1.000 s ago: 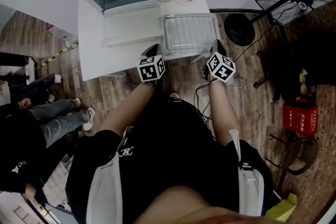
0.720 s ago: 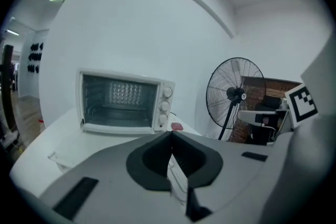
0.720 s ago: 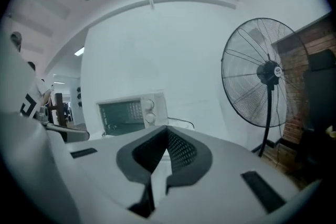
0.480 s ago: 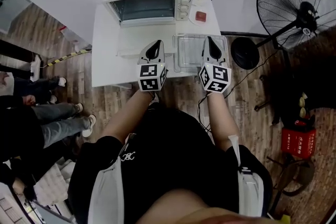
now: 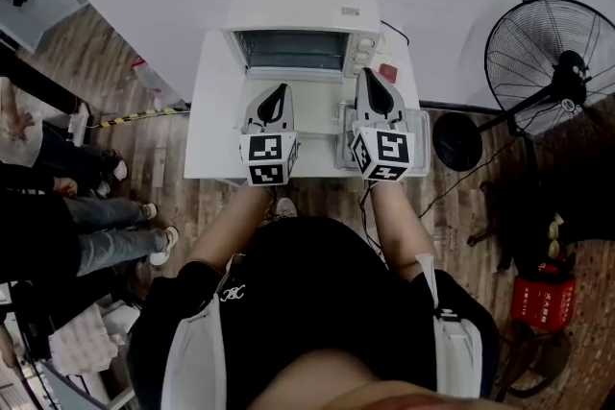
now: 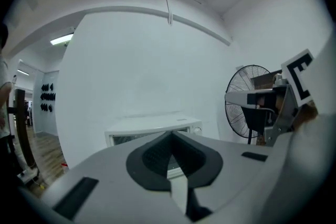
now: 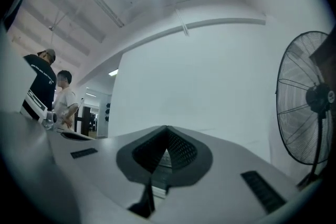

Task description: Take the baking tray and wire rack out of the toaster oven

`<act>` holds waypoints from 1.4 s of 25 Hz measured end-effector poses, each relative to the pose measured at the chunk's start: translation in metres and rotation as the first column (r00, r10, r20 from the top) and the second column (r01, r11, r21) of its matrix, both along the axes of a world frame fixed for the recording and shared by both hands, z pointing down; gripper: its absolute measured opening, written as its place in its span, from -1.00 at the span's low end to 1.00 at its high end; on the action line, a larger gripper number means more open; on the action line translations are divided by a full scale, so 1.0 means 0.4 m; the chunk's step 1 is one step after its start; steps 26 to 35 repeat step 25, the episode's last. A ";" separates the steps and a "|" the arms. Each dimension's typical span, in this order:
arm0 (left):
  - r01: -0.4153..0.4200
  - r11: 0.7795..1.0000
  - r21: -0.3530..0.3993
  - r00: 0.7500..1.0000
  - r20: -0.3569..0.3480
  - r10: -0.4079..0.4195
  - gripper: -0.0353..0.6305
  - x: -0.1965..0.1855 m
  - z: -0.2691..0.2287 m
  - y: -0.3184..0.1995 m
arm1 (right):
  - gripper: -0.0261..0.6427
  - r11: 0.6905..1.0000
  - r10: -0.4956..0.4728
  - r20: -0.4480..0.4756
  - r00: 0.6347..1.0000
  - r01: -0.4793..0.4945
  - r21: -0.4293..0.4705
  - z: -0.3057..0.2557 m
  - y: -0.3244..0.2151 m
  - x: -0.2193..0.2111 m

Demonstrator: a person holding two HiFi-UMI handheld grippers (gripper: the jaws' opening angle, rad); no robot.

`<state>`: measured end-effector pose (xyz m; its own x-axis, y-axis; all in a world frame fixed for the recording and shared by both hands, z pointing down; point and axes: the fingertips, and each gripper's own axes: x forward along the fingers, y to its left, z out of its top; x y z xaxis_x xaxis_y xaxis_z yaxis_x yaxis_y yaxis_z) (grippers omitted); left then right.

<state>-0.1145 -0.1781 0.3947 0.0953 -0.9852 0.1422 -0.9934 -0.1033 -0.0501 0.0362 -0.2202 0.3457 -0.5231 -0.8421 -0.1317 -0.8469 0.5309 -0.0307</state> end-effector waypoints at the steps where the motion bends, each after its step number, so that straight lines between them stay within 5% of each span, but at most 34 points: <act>1: 0.009 1.000 -0.001 1.000 0.002 -0.009 -0.85 -0.013 -0.005 0.000 | -0.92 1.000 -0.007 0.001 1.000 0.007 0.001 -0.004 -0.001 -0.014; 10: 0.072 0.997 0.000 0.997 -0.013 -0.072 -0.85 -0.098 -0.014 -0.001 | -0.92 0.999 -0.049 -0.011 0.999 0.049 -0.013 0.014 -0.002 -0.080; 35: 0.056 0.998 0.018 0.998 -0.009 -0.056 -0.85 -0.107 -0.026 -0.016 | -0.92 0.999 -0.023 -0.001 1.000 0.023 -0.040 0.034 -0.027 -0.073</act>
